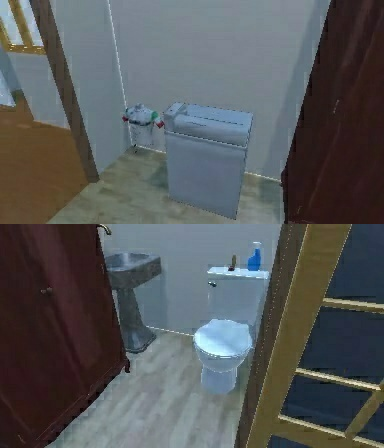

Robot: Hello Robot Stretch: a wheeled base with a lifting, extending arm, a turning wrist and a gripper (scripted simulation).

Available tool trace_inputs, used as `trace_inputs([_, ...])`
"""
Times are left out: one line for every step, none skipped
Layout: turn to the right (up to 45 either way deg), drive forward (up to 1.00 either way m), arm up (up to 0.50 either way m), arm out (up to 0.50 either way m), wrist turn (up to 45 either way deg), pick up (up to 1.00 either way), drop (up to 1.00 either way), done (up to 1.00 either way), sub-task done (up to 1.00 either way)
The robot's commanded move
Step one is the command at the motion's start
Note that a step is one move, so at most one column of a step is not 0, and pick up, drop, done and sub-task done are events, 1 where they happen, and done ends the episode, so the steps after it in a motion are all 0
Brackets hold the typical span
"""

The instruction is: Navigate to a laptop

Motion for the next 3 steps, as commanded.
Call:
trace_inputs([0.0, 0.20, 0.00, 0.00, 0.0, 0.00, 0.00, 0.00, 0.00])
trace_inputs([-45.0, 0.00, 0.00, 0.00, 0.0, 0.00, 0.00, 0.00, 0.00])
trace_inputs([-3.0, 0.00, 0.00, 0.00, 0.0, 0.00, 0.00, 0.00, 0.00])
